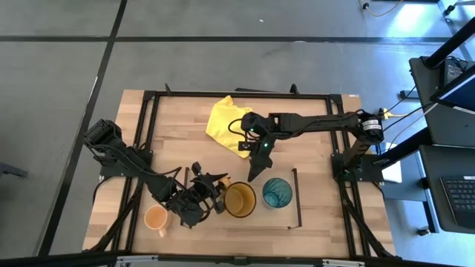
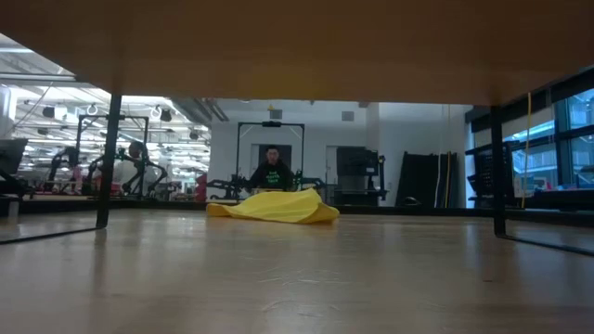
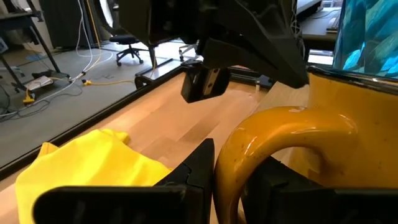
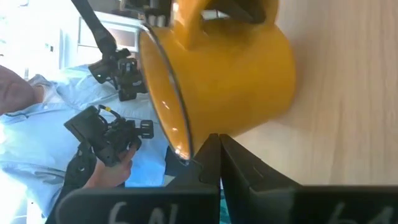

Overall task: Stack small to large cups/mugs on shelf
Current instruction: Put the brown mug on the shelf

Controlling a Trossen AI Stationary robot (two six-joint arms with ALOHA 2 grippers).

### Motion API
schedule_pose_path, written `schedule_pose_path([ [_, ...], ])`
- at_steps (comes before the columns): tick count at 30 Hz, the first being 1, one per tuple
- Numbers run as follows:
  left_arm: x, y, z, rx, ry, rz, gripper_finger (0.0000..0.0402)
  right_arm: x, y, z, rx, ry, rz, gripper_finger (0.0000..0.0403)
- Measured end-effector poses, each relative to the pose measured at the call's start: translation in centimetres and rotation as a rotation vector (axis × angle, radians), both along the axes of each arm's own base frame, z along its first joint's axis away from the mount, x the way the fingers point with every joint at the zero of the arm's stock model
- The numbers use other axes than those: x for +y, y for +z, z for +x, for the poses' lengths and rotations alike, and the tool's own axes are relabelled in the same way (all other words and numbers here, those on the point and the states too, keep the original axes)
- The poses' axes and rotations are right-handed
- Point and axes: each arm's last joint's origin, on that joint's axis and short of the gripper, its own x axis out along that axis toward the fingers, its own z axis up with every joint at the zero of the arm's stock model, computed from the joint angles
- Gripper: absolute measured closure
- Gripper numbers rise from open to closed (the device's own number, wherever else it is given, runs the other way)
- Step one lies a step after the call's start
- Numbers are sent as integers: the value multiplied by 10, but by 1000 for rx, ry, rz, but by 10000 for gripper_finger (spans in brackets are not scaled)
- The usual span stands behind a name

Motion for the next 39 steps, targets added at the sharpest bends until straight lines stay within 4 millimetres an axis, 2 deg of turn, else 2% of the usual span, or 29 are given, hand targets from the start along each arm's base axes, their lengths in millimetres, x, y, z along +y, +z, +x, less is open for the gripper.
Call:
schedule_pose_path([
  [11, 0, 0, 0, 0, 0, 1, 345, 0, -1, 1, -22, 27, 14, 397],
  [23, -5, 1, -5, 1, -8, 15, 304, 1, -1, 1, -34, 35, 13, 397],
  [32, -17, 0, -16, 15, -53, 22, 306, 0, -1, 1, -34, 32, 10, 397],
  [39, -19, -6, -22, 35, -49, 0, 307, 0, -1, 1, -30, 27, 7, 397],
])
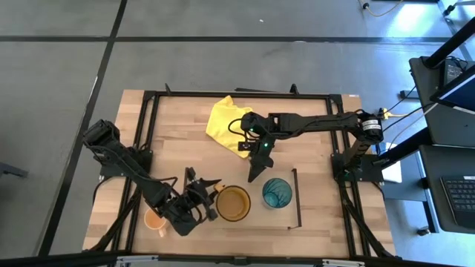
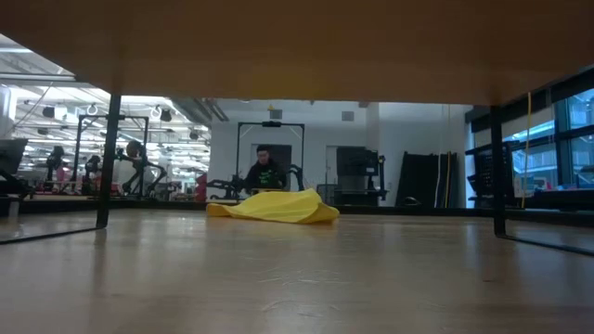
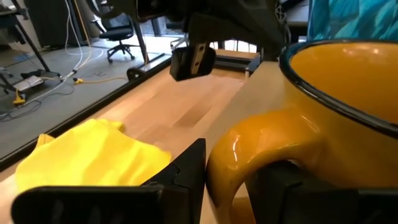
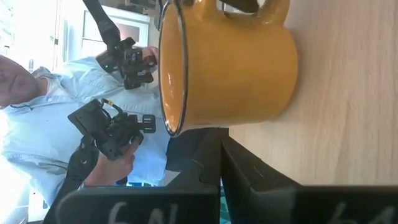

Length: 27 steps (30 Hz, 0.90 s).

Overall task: Stack small to large cups/mugs on shelf
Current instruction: Put the brown mug on the shelf

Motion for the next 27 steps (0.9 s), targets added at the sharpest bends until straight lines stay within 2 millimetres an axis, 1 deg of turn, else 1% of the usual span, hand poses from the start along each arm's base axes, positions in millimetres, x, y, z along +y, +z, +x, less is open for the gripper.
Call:
schedule_pose_path([
  [17, 0, -7, -4, 97, -77, -52, 307, -1, 0, 0, 1, -9, -7, 397],
  [21, 2, -4, -9, 129, -98, -50, 307, -1, 0, 0, 0, -9, -7, 397],
  [27, 8, 7, -23, 159, -103, -40, 307, -1, 0, 0, 0, -11, -11, 397],
])
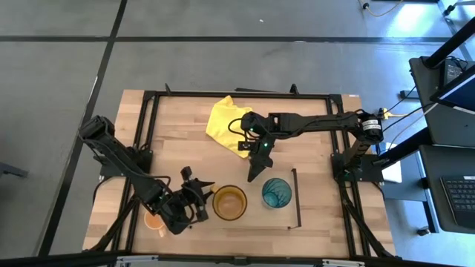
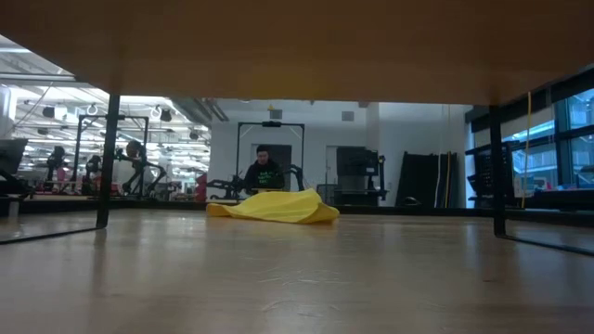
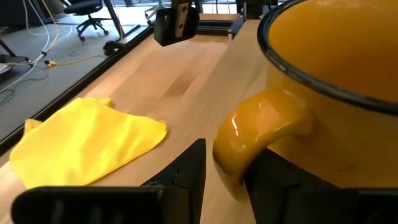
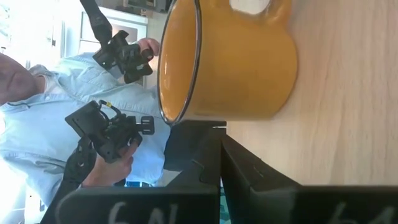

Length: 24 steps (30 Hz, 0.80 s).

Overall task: Stack small to large cups/mugs on shelf
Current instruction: Put the brown mug on the shelf

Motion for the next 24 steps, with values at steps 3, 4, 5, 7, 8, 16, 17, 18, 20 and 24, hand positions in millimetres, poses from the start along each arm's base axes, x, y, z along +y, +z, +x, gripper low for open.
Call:
schedule_pose_path([
  [3, 1, 2, -5, 10, -4, -9, 307, 0, 0, 0, 4, -8, -8, 397],
  [4, 0, 2, -6, 13, -9, -11, 307, 0, 0, 0, 4, -8, -9, 397],
  [5, 0, 2, -6, 18, -17, -16, 307, 0, 0, 0, 4, -9, -10, 397],
  [7, -2, 2, -8, 30, -35, -26, 307, 0, 0, 0, 5, -9, -10, 397],
  [8, -3, 1, -8, 38, -46, -35, 307, 0, 0, 0, 5, -9, -10, 397],
  [16, -5, 0, -11, 65, -69, -43, 307, -1, -1, 0, 10, -25, -25, 397],
  [17, -5, 0, -11, 66, -64, -47, 307, -1, -1, 0, 11, -27, -27, 397],
  [18, -4, -1, -12, 69, -63, -45, 307, -1, -1, 0, 11, -27, -27, 397],
  [20, -4, -1, -12, 77, -62, -38, 307, -1, -1, 0, 11, -28, -27, 397],
  [24, -3, -2, -13, 86, -60, -29, 307, -1, -1, 0, 11, -28, -28, 397],
])
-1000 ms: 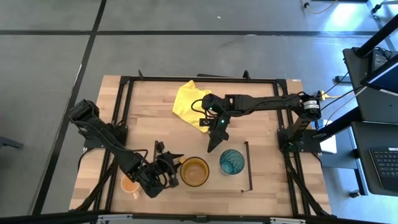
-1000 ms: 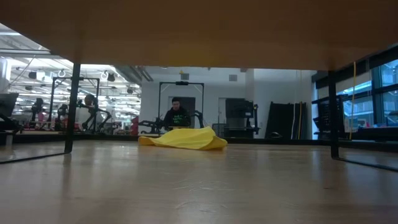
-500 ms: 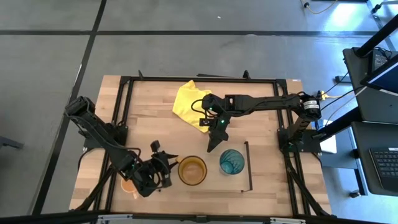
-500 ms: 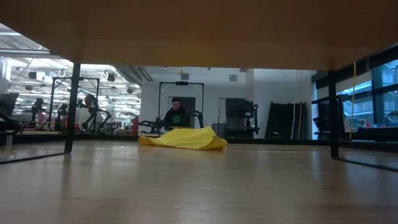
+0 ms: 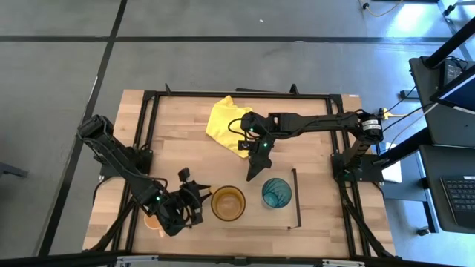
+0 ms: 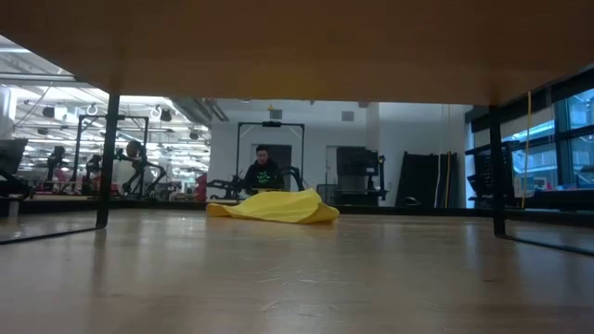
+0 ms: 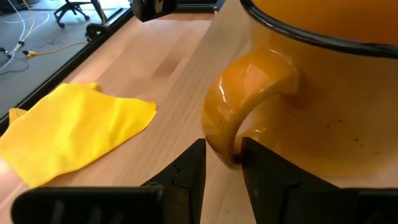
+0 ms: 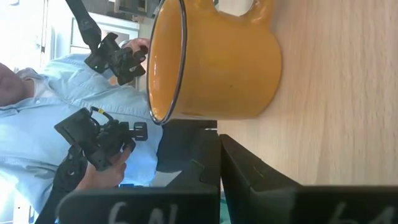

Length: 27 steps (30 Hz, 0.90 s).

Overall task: Stack small to large cups/mugs on shelf
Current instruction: Put the brown mug on the shelf

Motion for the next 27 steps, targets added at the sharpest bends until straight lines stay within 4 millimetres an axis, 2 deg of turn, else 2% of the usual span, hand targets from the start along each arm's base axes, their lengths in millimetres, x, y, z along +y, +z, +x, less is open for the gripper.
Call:
schedule_pose_path([
  [5, 1, 1, -1, 8, -7, -12, 307, 0, 0, 0, 3, -16, -18, 397],
  [13, 6, 14, -11, -5, -18, -38, 307, 0, 0, 0, 1, -17, -19, 397],
  [27, 10, 11, -18, 74, -29, -3, 307, 0, 0, 0, 11, -21, -15, 397],
])
